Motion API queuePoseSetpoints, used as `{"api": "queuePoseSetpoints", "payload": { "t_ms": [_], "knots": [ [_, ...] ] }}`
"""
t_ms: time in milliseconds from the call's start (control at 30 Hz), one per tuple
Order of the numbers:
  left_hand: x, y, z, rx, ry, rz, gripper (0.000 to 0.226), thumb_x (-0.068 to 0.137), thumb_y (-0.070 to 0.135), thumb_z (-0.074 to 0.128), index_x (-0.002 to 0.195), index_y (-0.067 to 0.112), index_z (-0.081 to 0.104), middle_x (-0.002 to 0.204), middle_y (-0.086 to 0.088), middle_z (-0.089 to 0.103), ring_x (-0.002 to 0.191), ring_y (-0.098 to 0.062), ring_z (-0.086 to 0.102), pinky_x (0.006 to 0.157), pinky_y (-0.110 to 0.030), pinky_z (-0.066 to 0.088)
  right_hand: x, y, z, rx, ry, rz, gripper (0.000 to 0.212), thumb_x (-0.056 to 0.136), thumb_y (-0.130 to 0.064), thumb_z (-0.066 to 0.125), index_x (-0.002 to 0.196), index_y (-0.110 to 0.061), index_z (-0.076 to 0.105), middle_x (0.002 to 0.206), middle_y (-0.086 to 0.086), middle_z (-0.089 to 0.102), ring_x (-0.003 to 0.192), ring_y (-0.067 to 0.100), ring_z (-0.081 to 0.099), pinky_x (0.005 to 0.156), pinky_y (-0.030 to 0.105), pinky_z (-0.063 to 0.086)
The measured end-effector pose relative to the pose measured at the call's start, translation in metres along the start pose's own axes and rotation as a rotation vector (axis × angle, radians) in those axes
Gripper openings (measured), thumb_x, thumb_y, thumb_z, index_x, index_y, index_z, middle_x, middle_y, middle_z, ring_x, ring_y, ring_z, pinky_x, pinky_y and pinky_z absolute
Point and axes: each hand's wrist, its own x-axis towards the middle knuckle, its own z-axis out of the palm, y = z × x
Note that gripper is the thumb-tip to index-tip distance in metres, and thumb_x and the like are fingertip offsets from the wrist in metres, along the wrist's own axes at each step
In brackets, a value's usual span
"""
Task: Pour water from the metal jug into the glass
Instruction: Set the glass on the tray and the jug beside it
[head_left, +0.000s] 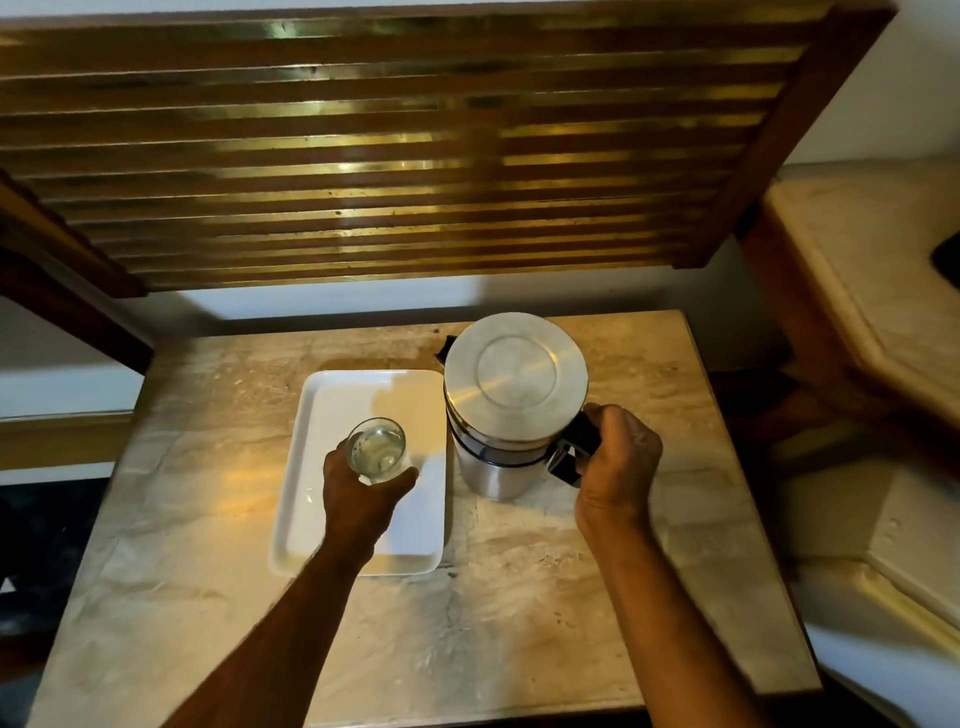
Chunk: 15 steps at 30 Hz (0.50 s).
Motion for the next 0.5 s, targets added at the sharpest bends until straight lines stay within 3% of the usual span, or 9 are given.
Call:
{"api": "queuePoseSetpoints", "payload": {
  "t_ms": [100,233,333,400,500],
  "knots": [
    [0.001,0.000,0.003,-0.006,0.007,0.007,0.083,0.044,0.037,0.092,0.120,0.025,0.062,0.120,-0.005,0.064,0.111,-0.026,0.061,0.092,-0.047,0.055,0.000,0.004,-0.002,-0.020,-0.002,-0.016,0.020,0.073,-0.008,0.052,0.054,-0.007,0.047,0.050,0.000,0.044,0.048,0.011,0.047,0.045,0.023,0.042],
    [-0.002,0.005,0.008,-0.007,-0.008,0.048,0.061,0.050,0.022,0.094,0.099,0.040,0.060,0.105,0.005,0.066,0.099,-0.015,0.063,0.083,-0.033,0.051,0.002,0.008,-0.005,-0.067,-0.007,-0.021,0.028,0.072,-0.013,0.056,0.054,0.005,0.045,0.060,0.009,0.042,0.055,0.020,0.043,0.048,0.025,0.040],
    [-0.007,0.008,0.004,0.003,-0.019,0.043,0.068,0.054,0.018,0.099,0.103,0.043,0.059,0.107,0.011,0.066,0.102,-0.015,0.062,0.085,-0.035,0.051,0.003,0.013,-0.011,-0.116,-0.042,0.025,0.029,0.074,-0.020,0.059,0.059,0.003,0.050,0.062,0.011,0.045,0.058,0.022,0.046,0.052,0.033,0.043],
    [-0.017,0.013,-0.004,0.018,-0.040,-0.007,0.087,0.048,0.024,0.101,0.123,0.034,0.059,0.122,0.001,0.066,0.113,-0.022,0.060,0.089,-0.038,0.052,0.003,0.014,-0.018,-0.181,-0.064,0.042,0.046,0.072,-0.033,0.060,0.059,0.008,0.044,0.065,0.013,0.045,0.063,0.025,0.044,0.056,0.040,0.041],
    [-0.038,0.020,-0.026,0.001,-0.069,-0.165,0.144,0.027,0.050,0.095,0.153,0.014,0.036,0.150,-0.013,0.048,0.133,-0.032,0.051,0.109,-0.049,0.044,-0.001,0.005,-0.025,-0.326,-0.070,0.054,0.049,0.071,-0.042,0.058,0.063,0.005,0.053,0.064,0.013,0.057,0.065,0.023,0.053,0.059,0.038,0.045]
  ]
}}
